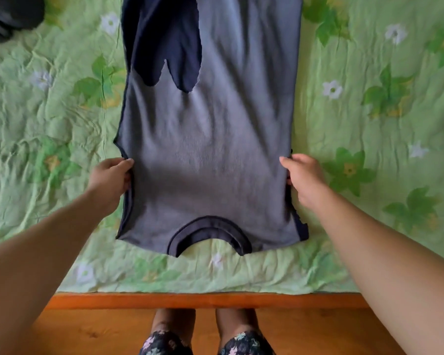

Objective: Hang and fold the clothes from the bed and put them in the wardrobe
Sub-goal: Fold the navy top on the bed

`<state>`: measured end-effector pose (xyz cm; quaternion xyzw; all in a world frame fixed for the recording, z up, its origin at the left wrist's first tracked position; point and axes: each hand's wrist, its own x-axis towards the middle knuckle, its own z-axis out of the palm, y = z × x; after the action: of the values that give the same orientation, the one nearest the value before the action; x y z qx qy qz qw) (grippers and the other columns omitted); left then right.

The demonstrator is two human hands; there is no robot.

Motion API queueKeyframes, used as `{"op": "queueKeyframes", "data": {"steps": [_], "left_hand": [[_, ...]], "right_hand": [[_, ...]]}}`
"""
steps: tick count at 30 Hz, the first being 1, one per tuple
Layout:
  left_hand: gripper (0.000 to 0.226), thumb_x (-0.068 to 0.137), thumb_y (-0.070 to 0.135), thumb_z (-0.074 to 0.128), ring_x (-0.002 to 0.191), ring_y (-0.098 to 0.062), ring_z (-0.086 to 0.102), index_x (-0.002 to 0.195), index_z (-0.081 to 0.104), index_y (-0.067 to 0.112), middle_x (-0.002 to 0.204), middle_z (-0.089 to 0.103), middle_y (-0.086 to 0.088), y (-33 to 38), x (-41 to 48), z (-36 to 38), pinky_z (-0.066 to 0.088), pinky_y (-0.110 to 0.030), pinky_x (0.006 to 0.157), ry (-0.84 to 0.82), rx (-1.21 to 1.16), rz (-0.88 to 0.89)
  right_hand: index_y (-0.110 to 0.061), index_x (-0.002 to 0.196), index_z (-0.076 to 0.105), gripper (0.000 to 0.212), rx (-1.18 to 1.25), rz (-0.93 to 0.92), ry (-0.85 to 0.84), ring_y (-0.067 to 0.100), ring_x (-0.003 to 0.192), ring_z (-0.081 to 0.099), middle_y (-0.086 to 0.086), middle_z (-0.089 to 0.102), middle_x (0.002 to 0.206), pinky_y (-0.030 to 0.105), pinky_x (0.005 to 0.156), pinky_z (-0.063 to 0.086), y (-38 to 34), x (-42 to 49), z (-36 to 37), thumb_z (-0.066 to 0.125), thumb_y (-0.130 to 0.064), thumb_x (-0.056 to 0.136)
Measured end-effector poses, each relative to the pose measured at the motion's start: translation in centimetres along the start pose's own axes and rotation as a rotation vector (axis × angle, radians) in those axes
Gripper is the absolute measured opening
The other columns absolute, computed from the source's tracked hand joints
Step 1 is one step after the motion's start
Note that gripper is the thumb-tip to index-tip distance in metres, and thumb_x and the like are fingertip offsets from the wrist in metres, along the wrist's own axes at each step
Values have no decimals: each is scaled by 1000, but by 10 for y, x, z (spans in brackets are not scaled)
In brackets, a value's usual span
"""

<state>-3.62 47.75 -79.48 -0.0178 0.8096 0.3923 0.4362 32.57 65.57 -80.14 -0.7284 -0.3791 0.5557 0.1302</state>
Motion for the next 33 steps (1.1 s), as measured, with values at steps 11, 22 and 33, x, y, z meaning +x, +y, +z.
{"op": "queueKeyframes", "data": {"steps": [11,22,33], "left_hand": [[36,95,-8,54,66,-11,56,113,54,23,84,58,-4,43,29,5,49,-23,58,117,-354,-33],[8,93,10,68,54,-17,50,99,65,13,72,56,-4,43,46,3,47,-25,46,250,21,40],[14,81,12,54,69,-33,59,88,65,6,87,61,-18,47,56,-3,56,-48,69,384,467,45]], "right_hand": [[-23,87,59,10,525,336,-15,12,71,58,-6,63,82,25,63,42,-48,38,-11,57,-21,97],[-21,79,65,12,3,68,96,14,66,54,-4,63,75,28,58,42,-30,57,-15,70,-26,88],[-14,75,60,14,-85,23,157,26,83,62,7,67,84,41,73,48,-35,72,-16,70,-20,82]]}}
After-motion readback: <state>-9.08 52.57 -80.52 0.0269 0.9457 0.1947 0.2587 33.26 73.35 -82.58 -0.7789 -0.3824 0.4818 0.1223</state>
